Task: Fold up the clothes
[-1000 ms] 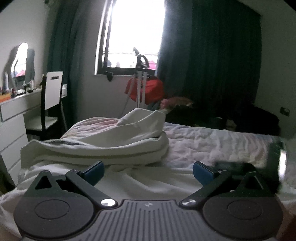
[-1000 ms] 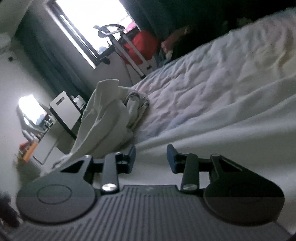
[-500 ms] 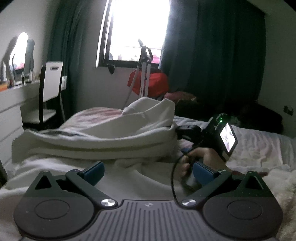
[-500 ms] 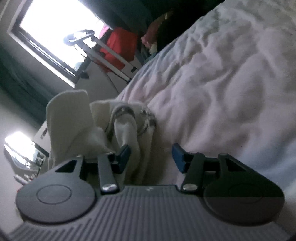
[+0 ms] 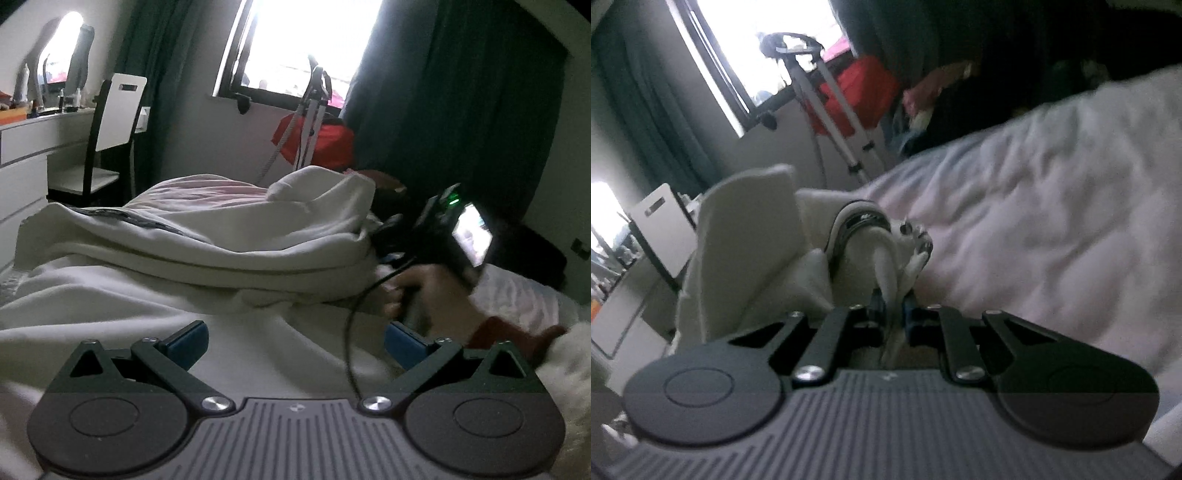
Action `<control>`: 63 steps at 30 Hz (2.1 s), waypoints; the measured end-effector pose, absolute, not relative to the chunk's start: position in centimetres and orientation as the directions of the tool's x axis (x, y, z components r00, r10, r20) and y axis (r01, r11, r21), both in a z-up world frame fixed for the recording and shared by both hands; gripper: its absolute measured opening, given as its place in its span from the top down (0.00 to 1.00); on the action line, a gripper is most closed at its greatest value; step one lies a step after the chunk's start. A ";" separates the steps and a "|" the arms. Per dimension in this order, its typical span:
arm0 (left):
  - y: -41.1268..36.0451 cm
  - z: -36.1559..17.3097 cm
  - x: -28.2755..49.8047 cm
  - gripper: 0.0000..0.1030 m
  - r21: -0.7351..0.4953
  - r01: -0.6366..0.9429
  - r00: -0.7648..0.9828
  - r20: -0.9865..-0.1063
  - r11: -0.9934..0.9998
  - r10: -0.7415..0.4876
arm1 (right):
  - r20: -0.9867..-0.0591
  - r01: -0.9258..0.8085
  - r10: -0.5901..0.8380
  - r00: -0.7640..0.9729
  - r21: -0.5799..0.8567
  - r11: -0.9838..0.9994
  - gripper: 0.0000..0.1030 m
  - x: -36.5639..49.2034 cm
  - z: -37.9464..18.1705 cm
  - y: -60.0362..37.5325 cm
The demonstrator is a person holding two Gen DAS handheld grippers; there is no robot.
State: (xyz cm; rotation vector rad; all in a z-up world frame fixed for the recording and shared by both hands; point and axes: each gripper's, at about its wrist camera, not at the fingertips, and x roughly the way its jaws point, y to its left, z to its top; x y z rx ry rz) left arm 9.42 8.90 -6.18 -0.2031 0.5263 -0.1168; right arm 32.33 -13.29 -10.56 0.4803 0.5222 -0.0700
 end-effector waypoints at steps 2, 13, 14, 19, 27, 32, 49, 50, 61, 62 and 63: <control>8.8 -6.1 9.4 0.00 -0.221 0.057 0.858 -0.487 0.974 -0.161 | -0.485 0.218 -0.011 0.874 0.374 0.901 0.87 31.4 -8.9 -15.3; 9.7 -5.5 10.2 0.00 -0.254 0.008 0.852 -0.504 0.967 -0.139 | -0.429 0.530 -0.466 0.774 0.036 0.847 0.87 26.9 -1.2 -30.0; 9.7 -5.5 10.2 0.00 -0.253 0.006 0.853 -0.504 0.967 -0.137 | -0.414 0.525 -0.466 0.782 0.035 0.850 0.86 26.5 -1.1 -30.7; 9.1 -5.8 10.2 0.00 -0.223 0.014 0.851 -0.509 0.975 -0.129 | -0.465 0.510 -0.427 0.775 0.063 0.858 0.73 24.8 -3.7 -33.1; 8.2 -6.7 10.7 0.00 -0.202 0.032 0.842 -0.523 0.979 -0.135 | -0.461 0.511 -0.268 0.846 0.554 0.657 0.26 17.3 -8.8 -36.2; 7.4 -7.3 11.2 0.00 -0.238 0.042 0.824 -0.542 0.970 -0.168 | -0.437 0.393 -0.038 0.899 0.764 0.512 0.17 16.6 -12.5 -36.7; 6.9 -9.4 13.0 0.00 -0.319 0.027 0.809 -0.550 0.947 -0.208 | -0.406 0.478 -0.270 0.873 0.821 0.312 0.19 23.8 -16.6 -39.0; 6.9 -9.4 13.0 0.00 -0.321 0.027 0.808 -0.550 0.947 -0.210 | -0.392 0.476 -0.296 0.871 0.824 0.309 0.19 23.8 -15.9 -39.5; 6.0 -9.5 13.3 0.00 -0.305 0.044 0.812 -0.543 0.951 -0.212 | -0.306 0.491 -0.403 0.862 0.702 0.517 0.18 19.3 -8.7 -45.1; 5.9 -9.6 13.2 0.00 -0.299 0.045 0.813 -0.544 0.953 -0.210 | -0.345 0.496 -0.369 0.863 0.714 0.494 0.18 18.8 -9.7 -45.7; 5.8 -9.6 13.1 0.00 -0.294 0.046 0.813 -0.545 0.955 -0.207 | -0.375 0.508 -0.352 0.858 0.721 0.471 0.17 18.2 -10.6 -45.7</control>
